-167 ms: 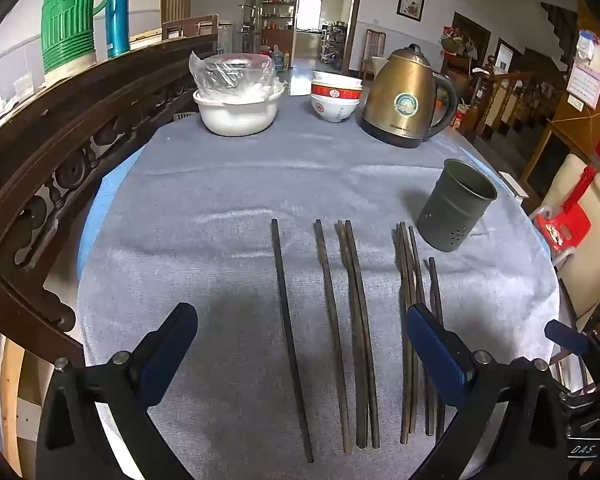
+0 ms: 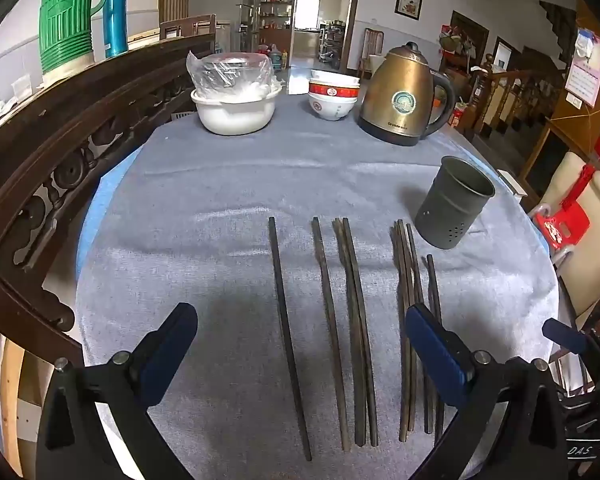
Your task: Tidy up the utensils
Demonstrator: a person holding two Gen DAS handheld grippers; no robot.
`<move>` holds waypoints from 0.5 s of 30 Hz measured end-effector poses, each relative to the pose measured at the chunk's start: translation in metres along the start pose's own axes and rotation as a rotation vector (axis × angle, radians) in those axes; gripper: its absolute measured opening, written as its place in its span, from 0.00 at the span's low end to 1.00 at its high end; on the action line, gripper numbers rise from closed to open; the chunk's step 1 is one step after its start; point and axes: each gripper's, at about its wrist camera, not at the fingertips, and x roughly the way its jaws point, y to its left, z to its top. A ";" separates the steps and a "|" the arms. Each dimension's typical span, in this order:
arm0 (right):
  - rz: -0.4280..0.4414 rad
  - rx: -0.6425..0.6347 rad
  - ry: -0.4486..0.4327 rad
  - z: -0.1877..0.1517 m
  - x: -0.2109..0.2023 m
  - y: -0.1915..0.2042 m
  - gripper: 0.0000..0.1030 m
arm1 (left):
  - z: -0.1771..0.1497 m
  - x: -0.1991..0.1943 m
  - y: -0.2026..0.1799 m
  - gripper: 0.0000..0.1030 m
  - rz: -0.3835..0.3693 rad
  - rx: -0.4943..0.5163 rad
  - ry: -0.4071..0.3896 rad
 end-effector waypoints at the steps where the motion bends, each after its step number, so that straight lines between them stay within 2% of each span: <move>1: -0.005 -0.003 -0.001 -0.004 0.001 0.004 1.00 | 0.000 0.001 0.001 1.00 -0.001 -0.001 -0.003; 15: -0.010 -0.002 -0.004 -0.004 0.000 0.004 1.00 | 0.004 -0.003 0.000 1.00 0.003 -0.006 0.000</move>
